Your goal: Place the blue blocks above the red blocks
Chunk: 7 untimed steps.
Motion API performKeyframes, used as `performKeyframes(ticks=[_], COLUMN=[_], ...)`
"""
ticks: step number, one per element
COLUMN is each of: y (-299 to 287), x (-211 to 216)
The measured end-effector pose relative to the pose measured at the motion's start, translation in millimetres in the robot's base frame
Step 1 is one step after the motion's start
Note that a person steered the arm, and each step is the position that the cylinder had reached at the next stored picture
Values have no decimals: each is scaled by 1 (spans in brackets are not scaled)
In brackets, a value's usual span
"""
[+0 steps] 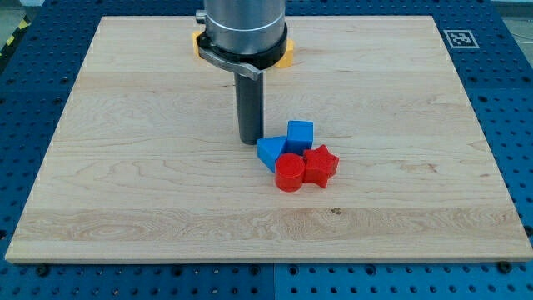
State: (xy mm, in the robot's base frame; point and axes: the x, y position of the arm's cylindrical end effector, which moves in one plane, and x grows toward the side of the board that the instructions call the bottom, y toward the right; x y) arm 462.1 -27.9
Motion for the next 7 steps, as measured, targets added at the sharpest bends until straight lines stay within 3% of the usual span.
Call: performKeyframes(ticks=[3,6,7], y=[66,78,78], x=[-40,4,-7])
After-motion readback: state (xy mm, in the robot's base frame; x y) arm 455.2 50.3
